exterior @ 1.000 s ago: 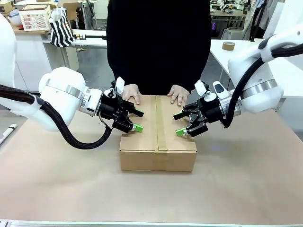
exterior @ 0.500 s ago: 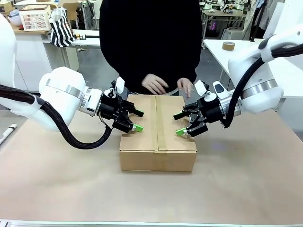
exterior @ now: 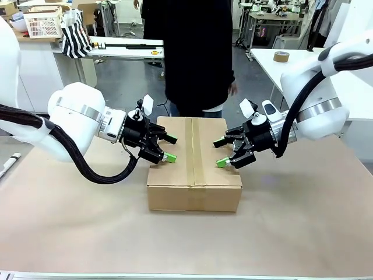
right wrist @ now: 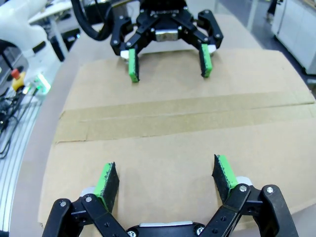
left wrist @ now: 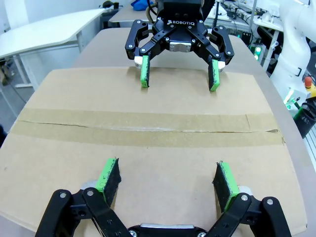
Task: Pack the gift set into the box.
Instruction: Press and hold the closed box until the human finishes sealing it.
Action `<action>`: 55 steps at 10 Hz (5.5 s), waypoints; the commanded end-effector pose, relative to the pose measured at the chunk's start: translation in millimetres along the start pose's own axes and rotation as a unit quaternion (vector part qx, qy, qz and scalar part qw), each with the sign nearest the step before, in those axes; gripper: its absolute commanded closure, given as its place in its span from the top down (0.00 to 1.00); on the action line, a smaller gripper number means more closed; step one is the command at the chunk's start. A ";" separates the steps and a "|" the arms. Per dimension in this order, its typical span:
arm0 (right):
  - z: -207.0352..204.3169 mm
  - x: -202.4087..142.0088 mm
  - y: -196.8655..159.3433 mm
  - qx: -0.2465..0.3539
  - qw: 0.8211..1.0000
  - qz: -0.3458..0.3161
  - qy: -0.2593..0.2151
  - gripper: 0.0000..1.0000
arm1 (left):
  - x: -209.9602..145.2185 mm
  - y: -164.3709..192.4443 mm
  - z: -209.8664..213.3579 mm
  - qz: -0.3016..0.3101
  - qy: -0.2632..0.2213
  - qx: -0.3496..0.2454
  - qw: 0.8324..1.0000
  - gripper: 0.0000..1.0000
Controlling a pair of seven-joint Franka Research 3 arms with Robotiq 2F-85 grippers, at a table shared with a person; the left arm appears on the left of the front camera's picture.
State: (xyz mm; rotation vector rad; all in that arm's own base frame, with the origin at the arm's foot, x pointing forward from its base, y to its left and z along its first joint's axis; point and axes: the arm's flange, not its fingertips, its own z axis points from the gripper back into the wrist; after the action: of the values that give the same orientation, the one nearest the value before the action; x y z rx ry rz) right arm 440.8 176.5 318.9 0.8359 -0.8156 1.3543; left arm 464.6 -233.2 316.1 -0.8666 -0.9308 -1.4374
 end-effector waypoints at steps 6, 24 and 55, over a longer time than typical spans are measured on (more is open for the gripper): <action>-0.1 -1.7 0.0 -0.001 1.000 -0.001 0.002 1.00 | -1.7 -0.7 -0.6 0.002 0.000 0.000 1.000 1.00; -0.1 -1.7 0.0 -0.001 1.000 -0.001 0.002 1.00 | -1.7 -0.7 -0.6 0.002 0.000 0.000 1.000 1.00; -0.1 -1.7 0.0 -0.001 1.000 -0.001 0.002 1.00 | -1.7 -0.7 -0.6 0.002 0.000 0.000 1.000 1.00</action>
State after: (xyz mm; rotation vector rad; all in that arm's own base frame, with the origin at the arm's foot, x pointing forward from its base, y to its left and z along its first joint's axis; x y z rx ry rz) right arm 440.8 176.5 318.9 0.8360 -0.8156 1.3543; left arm 464.6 -233.2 316.1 -0.8666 -0.9308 -1.4374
